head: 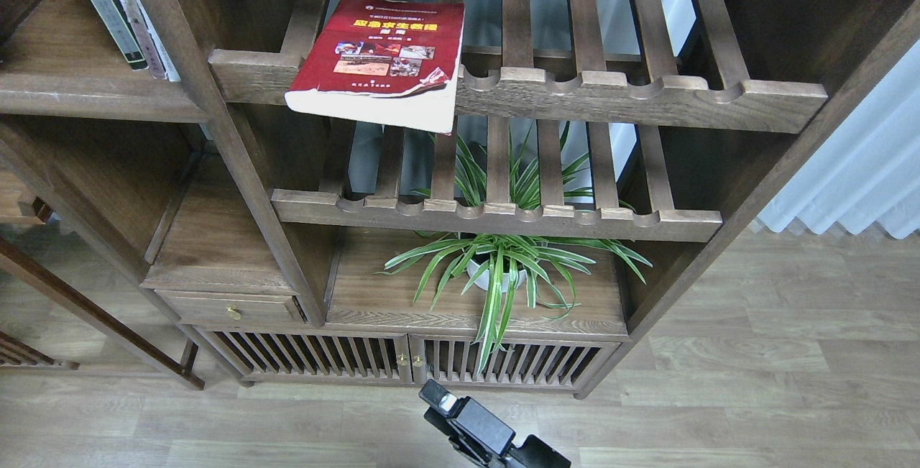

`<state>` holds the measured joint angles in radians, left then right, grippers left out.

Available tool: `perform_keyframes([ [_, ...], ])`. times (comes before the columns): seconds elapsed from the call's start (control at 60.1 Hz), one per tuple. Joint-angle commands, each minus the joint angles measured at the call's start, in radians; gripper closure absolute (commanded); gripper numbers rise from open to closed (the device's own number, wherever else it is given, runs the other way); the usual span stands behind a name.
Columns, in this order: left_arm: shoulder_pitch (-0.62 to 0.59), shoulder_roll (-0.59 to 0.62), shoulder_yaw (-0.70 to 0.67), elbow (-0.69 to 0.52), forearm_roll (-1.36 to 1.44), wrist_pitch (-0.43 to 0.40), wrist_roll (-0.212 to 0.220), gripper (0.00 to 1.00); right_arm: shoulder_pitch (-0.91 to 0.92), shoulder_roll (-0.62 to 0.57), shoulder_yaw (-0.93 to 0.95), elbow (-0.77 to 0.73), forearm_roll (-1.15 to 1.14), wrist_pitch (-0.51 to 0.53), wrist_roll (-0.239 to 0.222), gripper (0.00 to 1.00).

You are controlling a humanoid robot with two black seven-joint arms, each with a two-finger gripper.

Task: Organize books on shelf
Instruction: 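Release the white book on the side shelf and withdraw the left arm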

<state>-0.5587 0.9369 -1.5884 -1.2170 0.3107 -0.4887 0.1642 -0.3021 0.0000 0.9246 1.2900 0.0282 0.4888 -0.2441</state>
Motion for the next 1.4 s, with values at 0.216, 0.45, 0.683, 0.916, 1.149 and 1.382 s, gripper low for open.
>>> perform_keyframes([
  [0.216,-0.325,-0.124,0.179,0.175,0.163,0.000,0.046,0.93,0.000,0.000,0.003,0.000,0.001,0.000,0.003,0.01],
  [0.45,-0.506,-0.210,0.315,0.290,0.166,0.000,0.063,0.92,0.000,0.000,0.003,0.000,0.001,0.000,0.003,0.01],
  [0.683,-0.642,-0.299,0.416,0.419,0.168,0.000,0.089,0.91,-0.002,0.000,0.006,0.000,0.002,0.000,0.005,0.01],
  [0.916,-0.676,-0.336,0.466,0.455,0.166,0.000,0.090,0.55,-0.002,0.000,0.006,0.000,0.002,0.000,0.006,0.01],
  [1.149,-0.665,-0.326,0.472,0.448,0.137,0.000,0.080,0.38,-0.002,0.000,0.008,0.000,0.004,0.000,0.006,0.01],
  [1.382,-0.641,-0.264,0.466,0.419,0.079,0.000,0.077,0.36,0.000,0.000,0.020,0.002,0.024,0.000,0.026,0.01],
])
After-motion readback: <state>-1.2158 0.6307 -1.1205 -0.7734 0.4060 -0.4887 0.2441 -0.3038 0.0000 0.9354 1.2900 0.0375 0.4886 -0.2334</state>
